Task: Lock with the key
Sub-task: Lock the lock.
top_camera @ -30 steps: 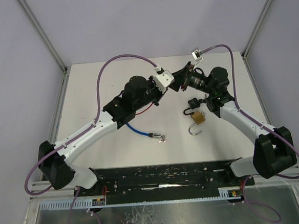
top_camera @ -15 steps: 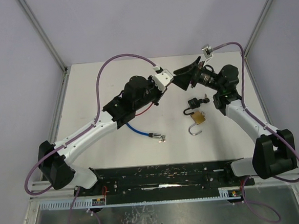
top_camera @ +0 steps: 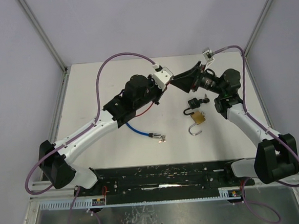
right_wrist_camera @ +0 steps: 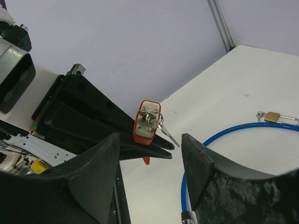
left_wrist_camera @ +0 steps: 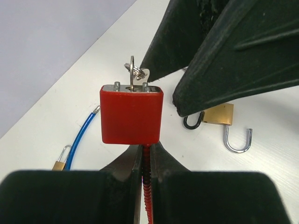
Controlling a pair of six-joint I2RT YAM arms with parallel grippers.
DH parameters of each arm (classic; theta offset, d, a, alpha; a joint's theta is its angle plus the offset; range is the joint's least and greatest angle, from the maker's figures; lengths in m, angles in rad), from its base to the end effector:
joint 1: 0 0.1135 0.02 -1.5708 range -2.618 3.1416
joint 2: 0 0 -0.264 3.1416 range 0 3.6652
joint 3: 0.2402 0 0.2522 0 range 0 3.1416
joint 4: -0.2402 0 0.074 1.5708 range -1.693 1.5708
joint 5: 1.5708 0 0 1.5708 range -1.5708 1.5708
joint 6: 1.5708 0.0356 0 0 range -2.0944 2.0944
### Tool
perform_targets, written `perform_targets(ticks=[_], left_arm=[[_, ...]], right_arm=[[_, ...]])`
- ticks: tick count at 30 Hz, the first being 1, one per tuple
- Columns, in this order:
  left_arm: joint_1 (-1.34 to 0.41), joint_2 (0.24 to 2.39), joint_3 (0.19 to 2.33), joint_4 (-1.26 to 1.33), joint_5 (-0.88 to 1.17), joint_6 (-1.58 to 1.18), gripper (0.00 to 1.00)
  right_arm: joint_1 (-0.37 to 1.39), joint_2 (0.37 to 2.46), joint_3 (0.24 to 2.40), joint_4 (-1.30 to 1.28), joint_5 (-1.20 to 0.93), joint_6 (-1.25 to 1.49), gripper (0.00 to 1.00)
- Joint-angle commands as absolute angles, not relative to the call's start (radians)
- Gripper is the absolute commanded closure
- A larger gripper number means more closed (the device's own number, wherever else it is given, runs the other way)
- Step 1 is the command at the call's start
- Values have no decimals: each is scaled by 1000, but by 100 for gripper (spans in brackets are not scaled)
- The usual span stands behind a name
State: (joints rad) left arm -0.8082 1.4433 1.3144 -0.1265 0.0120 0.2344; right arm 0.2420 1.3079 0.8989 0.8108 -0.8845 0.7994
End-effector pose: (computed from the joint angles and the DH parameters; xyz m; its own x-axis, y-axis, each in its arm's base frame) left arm 0.2367 -0.2484 0.3757 0.0000 0.3362 -0.9418 0.7516 0.6213 0.2218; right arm 0.2739 0.0960 0.3638 -0.3398 0.3841 -0.8585 -0.8600 0.2428 0.4489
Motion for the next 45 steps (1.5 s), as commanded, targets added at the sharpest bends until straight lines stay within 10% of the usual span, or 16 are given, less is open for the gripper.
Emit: perform_targets(ticks=[1, 31, 45], left_arm=[[-809, 1455, 1364, -100, -10, 205, 100], [-809, 1452, 1351, -85, 29, 172, 100], [-810, 1468, 1363, -84, 42, 165, 100]], right_arm=[[250, 1260, 888, 826, -902, 813, 40], [344, 1348, 977, 775, -751, 859, 45], [357, 1356, 977, 797, -757, 818, 80]])
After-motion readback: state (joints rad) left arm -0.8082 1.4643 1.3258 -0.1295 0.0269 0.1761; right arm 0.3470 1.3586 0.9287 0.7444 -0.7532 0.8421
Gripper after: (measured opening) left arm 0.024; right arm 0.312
